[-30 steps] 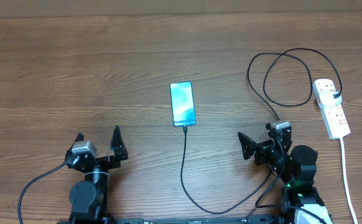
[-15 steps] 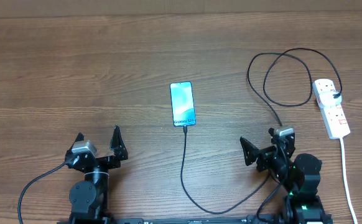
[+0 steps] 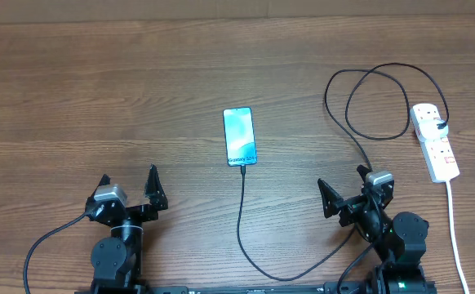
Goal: Plug charger to phone and switch on socket
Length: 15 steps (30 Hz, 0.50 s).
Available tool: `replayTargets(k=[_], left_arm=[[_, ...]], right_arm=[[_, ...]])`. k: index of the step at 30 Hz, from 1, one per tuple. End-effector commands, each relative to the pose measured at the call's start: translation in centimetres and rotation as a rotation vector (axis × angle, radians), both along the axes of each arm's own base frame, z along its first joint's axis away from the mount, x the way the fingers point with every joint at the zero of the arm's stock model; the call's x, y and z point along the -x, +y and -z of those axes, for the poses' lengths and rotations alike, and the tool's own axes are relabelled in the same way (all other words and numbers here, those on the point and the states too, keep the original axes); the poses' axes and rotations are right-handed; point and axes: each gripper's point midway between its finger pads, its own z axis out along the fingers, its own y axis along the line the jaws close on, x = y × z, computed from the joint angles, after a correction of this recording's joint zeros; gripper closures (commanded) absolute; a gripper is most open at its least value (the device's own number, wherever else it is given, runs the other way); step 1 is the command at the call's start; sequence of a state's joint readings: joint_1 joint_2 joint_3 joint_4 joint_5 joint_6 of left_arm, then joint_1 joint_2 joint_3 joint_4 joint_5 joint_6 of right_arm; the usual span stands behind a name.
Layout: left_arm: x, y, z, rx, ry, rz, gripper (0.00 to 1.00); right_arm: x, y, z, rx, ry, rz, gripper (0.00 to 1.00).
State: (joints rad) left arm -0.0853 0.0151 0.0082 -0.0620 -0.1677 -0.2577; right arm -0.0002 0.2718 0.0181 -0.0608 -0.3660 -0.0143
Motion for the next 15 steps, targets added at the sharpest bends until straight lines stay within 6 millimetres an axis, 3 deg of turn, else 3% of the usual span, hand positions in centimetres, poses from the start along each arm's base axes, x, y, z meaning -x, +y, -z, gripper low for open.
replayTargets(k=[1, 15], left_arm=[[0.0, -0.1, -0.1, -0.017, -0.005, 0.005, 0.00], [0.0, -0.1, -0.1, -0.017, -0.005, 0.005, 0.01]], right_arm=[[0.0, -0.1, 0.1, -0.008, -0.006, 0.009, 0.00], [0.7, -0.1, -4.6, -0.012, -0.217, 0.009, 0.00]])
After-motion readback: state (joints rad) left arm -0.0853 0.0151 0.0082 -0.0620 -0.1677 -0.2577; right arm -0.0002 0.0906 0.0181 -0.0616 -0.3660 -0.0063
